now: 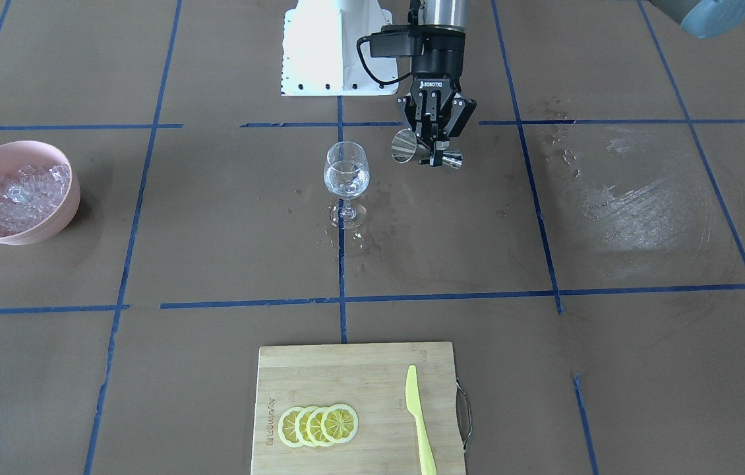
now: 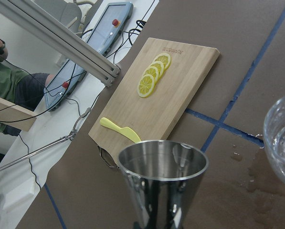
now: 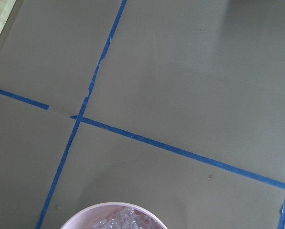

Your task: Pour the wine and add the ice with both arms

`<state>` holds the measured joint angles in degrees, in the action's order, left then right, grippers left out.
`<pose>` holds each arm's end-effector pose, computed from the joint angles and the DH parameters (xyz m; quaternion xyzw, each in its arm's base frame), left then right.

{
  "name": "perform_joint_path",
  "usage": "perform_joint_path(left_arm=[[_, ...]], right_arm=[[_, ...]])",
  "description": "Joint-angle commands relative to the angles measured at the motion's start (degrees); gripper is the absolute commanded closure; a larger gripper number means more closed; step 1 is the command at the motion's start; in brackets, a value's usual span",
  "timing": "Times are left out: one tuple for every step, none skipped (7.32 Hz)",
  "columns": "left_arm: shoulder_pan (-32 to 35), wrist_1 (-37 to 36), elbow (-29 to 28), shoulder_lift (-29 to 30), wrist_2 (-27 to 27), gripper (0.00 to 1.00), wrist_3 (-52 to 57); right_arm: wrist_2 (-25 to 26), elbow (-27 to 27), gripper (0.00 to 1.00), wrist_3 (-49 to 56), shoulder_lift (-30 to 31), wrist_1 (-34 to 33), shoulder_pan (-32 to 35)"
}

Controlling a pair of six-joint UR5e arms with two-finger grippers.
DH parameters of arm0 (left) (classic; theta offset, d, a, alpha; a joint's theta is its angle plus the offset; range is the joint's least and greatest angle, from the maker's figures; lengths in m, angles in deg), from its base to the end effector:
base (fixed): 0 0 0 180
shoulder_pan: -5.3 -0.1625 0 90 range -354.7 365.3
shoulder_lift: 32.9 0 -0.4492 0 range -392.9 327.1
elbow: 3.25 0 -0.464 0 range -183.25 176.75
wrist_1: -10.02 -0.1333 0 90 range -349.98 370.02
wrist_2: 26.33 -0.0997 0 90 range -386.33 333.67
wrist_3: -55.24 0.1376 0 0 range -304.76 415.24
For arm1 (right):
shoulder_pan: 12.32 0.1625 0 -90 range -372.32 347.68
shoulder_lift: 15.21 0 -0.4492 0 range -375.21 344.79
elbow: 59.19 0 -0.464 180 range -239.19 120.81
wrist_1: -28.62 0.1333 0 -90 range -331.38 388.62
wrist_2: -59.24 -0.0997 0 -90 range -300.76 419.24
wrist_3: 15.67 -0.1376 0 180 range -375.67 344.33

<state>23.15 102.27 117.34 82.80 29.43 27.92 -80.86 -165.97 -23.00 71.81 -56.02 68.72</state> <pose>0.5078 -0.3849 0.1556 0.4979 0.1906 0.1848 0.8256 -0.0641 -0.5849 0.4918 0.1365 -0.4370 -0.1046 0.8829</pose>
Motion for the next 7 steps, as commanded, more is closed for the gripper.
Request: perform_joint_path(left_arm=[[0.08, 0.74, 0.44, -2.22, 0.14, 1.00, -11.21], [0.08, 0.65, 0.27, -3.45, 0.05, 1.00, -17.35], [0.08, 0.65, 0.35, -4.50, 0.05, 1.00, -25.85], [-0.01, 0.65, -0.17, -4.69, 0.05, 1.00, -29.16], [-0.01, 0.74, 0.00, -6.17, -0.03, 1.00, -34.15], [0.08, 2.04, 0.52, -8.71, -0.12, 1.00, -38.20], [-0.01, 4.23, 0.18, -10.65, -0.21, 1.00, -38.50]], right_arm=[[0.09, 0.35, 0.00, 0.03, -0.09, 0.00, 0.00], [0.09, 0.35, 0.00, 0.03, -0.09, 0.00, 0.00], [0.09, 0.35, 0.00, -0.05, -0.09, 0.00, 0.00], [0.09, 0.35, 0.00, -0.06, -0.18, 0.00, 0.00], [0.09, 0.35, 0.00, -0.06, -0.26, 0.00, 0.00], [0.09, 0.43, 0.00, 0.03, -0.26, 0.00, 0.00], [0.09, 0.52, 0.00, -0.05, -0.26, 0.00, 0.00]])
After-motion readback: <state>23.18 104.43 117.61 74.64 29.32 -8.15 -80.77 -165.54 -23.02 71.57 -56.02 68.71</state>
